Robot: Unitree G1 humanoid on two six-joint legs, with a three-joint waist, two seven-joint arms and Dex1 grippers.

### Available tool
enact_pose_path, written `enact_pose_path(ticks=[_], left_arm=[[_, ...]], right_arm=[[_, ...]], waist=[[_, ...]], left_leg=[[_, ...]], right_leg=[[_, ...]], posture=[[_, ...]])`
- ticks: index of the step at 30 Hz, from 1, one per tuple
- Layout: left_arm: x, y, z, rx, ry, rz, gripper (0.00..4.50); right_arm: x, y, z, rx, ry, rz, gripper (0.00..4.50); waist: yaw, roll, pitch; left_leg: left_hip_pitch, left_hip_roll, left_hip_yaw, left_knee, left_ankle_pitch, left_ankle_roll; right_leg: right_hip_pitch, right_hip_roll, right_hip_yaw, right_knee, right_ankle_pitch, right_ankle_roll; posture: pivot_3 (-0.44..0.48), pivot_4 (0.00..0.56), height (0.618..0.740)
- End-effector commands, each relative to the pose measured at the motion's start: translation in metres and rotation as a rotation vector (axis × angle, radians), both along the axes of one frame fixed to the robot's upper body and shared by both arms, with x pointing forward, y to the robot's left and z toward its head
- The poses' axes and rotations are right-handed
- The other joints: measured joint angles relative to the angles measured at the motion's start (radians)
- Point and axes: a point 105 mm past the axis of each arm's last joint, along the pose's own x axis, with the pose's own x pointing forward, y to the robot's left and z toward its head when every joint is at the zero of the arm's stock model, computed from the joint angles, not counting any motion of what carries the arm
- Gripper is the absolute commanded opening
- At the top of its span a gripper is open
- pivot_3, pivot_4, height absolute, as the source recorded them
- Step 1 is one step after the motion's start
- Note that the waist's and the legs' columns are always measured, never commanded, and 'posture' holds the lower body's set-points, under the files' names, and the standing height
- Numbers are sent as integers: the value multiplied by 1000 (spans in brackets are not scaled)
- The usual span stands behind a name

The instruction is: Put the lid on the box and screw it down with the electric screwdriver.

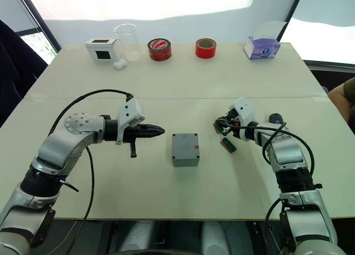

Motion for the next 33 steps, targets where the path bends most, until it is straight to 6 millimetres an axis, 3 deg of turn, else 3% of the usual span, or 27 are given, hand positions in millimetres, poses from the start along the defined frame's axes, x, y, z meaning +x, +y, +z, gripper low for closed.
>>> enact_pose_path(ticks=[1,6,10,13,22,33], left_arm=[[-1,1,7,-1,-27,-8,0],[-9,4,9,-7,7,-32,0],[-21,11,12,-8,47,-56,0],[-22,12,12,-10,52,-52,0],[-19,3,10,-29,48,-44,0],[-18,-3,5,-23,34,-48,0]], right_arm=[[4,3,45,47,-149,18,10],[-14,21,66,70,-184,107,10],[-52,45,64,101,-121,250,10],[-65,57,57,137,-89,271,10],[-81,67,39,138,-5,283,10],[-73,59,25,95,20,247,10]], waist=[[0,0,0],[-1,0,0],[2,0,0],[4,0,0],[4,0,0],[5,0,0]], left_leg=[[0,0,0,0,0,0],[0,0,0,0,0,0],[0,0,-1,0,-1,1],[0,0,-1,0,-2,4],[1,0,-1,0,-2,4],[1,0,-1,0,-2,4]], right_leg=[[0,0,0,0,0,0],[0,0,0,0,0,0],[0,0,0,0,0,0],[0,0,0,0,0,0],[1,0,0,1,0,0],[1,0,0,1,0,0]], posture=[[0,150,740],[0,150,740],[0,150,740],[0,150,740],[0,150,740],[0,150,740]])
